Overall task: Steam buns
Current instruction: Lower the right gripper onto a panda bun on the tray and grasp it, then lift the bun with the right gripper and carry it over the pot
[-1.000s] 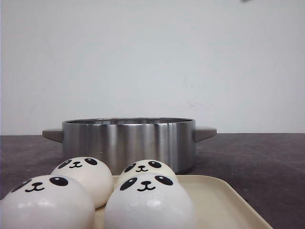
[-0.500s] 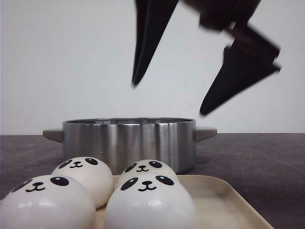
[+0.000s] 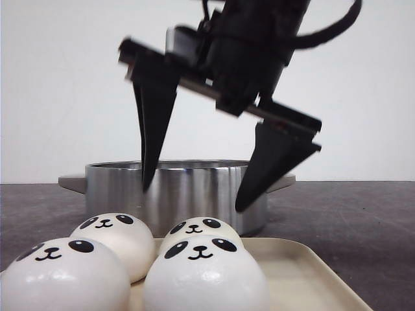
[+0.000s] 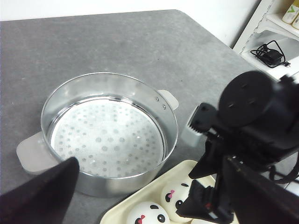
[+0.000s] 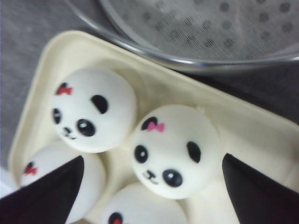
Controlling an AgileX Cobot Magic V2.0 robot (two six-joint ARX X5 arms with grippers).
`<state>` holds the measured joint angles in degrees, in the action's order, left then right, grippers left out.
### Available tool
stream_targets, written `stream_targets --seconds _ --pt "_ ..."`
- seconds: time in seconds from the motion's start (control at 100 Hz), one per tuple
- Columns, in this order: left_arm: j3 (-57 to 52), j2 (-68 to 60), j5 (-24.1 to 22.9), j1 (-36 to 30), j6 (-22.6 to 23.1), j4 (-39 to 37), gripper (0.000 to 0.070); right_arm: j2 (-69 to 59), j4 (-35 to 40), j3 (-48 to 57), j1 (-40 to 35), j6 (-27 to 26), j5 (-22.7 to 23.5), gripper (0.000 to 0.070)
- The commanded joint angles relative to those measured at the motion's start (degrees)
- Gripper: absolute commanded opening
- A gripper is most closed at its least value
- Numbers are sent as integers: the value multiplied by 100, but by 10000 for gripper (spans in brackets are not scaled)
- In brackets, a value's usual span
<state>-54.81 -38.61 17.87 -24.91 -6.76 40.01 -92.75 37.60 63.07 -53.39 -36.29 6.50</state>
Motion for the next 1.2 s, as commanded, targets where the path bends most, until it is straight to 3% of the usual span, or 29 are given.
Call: stream_targets --seconds 0.0,0.15,0.54,0.6,0.78,0.84,0.89,1.0,1.19 --pt "-92 -24 -31 -37 74 -15 595 -203 98 103 -26 -39 11 572" --pt "-92 -24 -33 -90 74 72 595 -446 343 103 -2 -13 11 569" --pt "-92 -26 -37 -138 74 85 595 -638 35 103 70 -37 -50 532" --pt "-92 -26 -37 -138 74 85 595 -660 11 103 76 -42 -50 490" --pt "-92 -26 -48 -138 74 85 595 -833 50 103 116 -63 72 279" --pt "-92 -26 -48 -138 74 90 595 -914 79 103 120 -61 109 150" --pt "-92 -26 -50 -138 74 103 595 -957 105 103 118 -44 46 0" --pt "-92 -26 -50 -138 74 131 595 -953 118 103 85 33 -254 3" --pt "-92 -26 -160 -138 74 146 595 -315 295 181 63 142 -260 3"
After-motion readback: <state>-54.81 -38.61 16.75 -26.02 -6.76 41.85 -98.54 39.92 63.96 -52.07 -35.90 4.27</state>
